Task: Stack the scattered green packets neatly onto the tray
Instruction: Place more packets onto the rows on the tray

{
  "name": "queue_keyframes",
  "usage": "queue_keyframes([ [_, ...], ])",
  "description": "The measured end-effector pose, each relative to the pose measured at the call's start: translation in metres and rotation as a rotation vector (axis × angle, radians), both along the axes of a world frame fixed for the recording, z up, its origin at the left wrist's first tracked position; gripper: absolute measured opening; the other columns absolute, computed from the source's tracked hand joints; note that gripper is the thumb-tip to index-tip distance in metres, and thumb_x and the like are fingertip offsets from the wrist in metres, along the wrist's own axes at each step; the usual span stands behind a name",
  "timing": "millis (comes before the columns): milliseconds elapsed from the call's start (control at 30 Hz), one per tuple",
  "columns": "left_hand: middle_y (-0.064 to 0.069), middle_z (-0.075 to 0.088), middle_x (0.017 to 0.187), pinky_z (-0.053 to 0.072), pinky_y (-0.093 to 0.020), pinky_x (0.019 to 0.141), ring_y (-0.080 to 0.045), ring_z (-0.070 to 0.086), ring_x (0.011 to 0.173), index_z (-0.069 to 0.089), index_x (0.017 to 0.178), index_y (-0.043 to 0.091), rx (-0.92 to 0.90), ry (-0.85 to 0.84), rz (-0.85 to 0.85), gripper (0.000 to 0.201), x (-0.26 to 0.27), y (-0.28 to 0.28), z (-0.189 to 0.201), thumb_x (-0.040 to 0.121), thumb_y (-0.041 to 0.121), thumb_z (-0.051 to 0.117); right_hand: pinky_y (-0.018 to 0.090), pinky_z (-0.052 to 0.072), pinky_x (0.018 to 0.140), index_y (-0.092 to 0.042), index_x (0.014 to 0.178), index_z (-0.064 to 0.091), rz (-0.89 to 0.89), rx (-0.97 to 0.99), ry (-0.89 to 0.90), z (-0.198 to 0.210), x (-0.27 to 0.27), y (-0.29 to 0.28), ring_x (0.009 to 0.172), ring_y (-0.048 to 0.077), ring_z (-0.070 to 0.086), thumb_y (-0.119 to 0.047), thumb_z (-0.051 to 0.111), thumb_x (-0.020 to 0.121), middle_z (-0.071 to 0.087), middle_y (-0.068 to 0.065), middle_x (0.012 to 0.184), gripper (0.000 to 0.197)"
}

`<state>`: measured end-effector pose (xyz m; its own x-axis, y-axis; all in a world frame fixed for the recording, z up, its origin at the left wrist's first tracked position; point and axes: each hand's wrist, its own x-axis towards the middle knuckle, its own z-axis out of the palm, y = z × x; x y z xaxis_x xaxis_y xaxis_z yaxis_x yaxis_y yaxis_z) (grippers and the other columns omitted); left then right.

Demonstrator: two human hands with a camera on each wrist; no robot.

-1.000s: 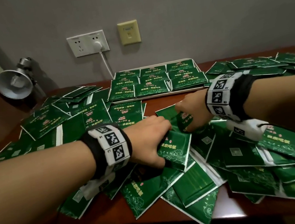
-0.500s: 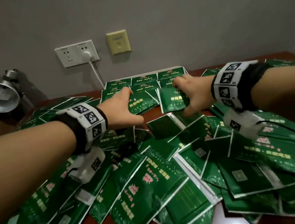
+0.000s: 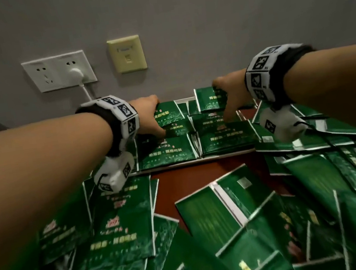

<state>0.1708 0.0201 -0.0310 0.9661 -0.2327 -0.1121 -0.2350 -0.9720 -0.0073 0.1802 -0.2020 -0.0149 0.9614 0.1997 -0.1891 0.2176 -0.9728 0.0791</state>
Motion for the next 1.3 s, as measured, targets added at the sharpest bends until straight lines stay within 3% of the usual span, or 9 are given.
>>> queue_keyframes([
  [133,-0.009,0.057,0.125,0.047,-0.034,0.084,-0.028,0.057,0.108,0.042,0.131,0.012,0.037,0.030,-0.016,0.076,0.024,-0.008,-0.012,0.073,0.039,0.082,0.033,0.045,0.082,-0.008,0.141,0.036,0.023,-0.027,0.047,-0.012,0.023,0.012,0.109,0.027,0.056,-0.035,0.084,0.071,0.054,0.012,0.131,0.090],
  [267,-0.013,0.051,0.136,0.046,-0.038,0.096,-0.032,0.052,0.120,0.035,0.142,0.014,0.100,-0.008,-0.082,0.088,0.030,-0.016,-0.017,0.073,0.044,0.081,0.030,0.041,0.078,-0.009,0.146,0.034,0.041,-0.106,0.015,-0.019,0.022,0.015,0.115,0.028,0.055,-0.036,0.081,0.074,0.052,0.012,0.134,0.090],
  [400,-0.012,0.051,0.137,0.044,-0.036,0.095,-0.031,0.051,0.121,0.038,0.144,0.019,0.154,-0.047,-0.127,0.068,0.012,-0.022,-0.004,0.085,0.034,0.070,0.027,0.039,0.077,-0.011,0.146,0.037,0.061,-0.141,-0.010,-0.010,0.000,0.010,0.116,0.027,0.055,-0.037,0.075,0.081,0.055,0.010,0.133,0.079],
  [533,-0.013,0.054,0.128,0.044,-0.034,0.088,-0.031,0.054,0.114,0.044,0.139,0.018,0.167,-0.081,-0.116,0.054,-0.033,-0.027,0.022,0.090,0.028,0.064,0.027,0.043,0.075,-0.020,0.143,0.041,0.127,-0.130,0.012,0.011,-0.053,0.010,0.091,0.019,0.057,-0.039,0.073,0.083,0.053,0.002,0.136,0.071],
  [800,0.001,0.065,0.109,0.044,-0.025,0.077,-0.019,0.057,0.094,0.065,0.116,0.016,0.265,0.087,-0.216,0.033,-0.196,-0.039,0.027,0.090,0.037,0.062,0.023,0.039,0.074,-0.022,0.133,0.052,0.300,-0.200,0.134,0.005,-0.196,0.019,0.092,0.016,0.054,-0.051,0.074,0.077,0.059,-0.003,0.110,0.067],
  [900,-0.002,0.064,0.116,0.044,-0.024,0.077,-0.021,0.059,0.101,0.062,0.120,0.016,0.258,0.203,-0.219,0.046,-0.258,-0.037,0.004,0.088,0.049,0.062,0.023,0.039,0.073,-0.025,0.130,0.053,0.335,-0.215,0.217,-0.006,-0.245,0.019,0.090,0.013,0.053,-0.053,0.076,0.073,0.057,-0.008,0.104,0.067],
  [1033,-0.007,0.053,0.118,0.048,-0.033,0.082,-0.026,0.055,0.103,0.050,0.126,0.019,0.246,0.189,-0.259,0.074,-0.317,-0.042,-0.028,0.076,0.073,0.059,0.026,0.043,0.077,-0.029,0.131,0.048,0.336,-0.316,0.310,-0.019,-0.290,0.002,0.105,0.016,0.055,-0.055,0.079,0.069,0.056,-0.004,0.124,0.075],
  [1167,-0.010,0.044,0.120,0.048,-0.041,0.089,-0.030,0.049,0.110,0.039,0.132,0.018,0.260,0.199,-0.218,0.093,-0.347,-0.054,-0.043,0.065,0.075,0.067,0.024,0.037,0.063,-0.023,0.138,0.040,0.305,-0.393,0.253,-0.037,-0.312,-0.007,0.112,0.020,0.052,-0.048,0.081,0.070,0.055,0.001,0.125,0.083],
  [1300,-0.009,0.043,0.125,0.047,-0.043,0.094,-0.030,0.046,0.116,0.039,0.136,0.019,0.193,0.186,-0.187,0.085,-0.356,-0.051,-0.048,0.072,0.063,0.072,0.022,0.037,0.071,-0.022,0.127,0.052,0.286,-0.207,0.096,-0.035,-0.313,-0.012,0.090,0.012,0.045,-0.032,0.076,0.080,0.045,-0.012,0.085,0.054],
])
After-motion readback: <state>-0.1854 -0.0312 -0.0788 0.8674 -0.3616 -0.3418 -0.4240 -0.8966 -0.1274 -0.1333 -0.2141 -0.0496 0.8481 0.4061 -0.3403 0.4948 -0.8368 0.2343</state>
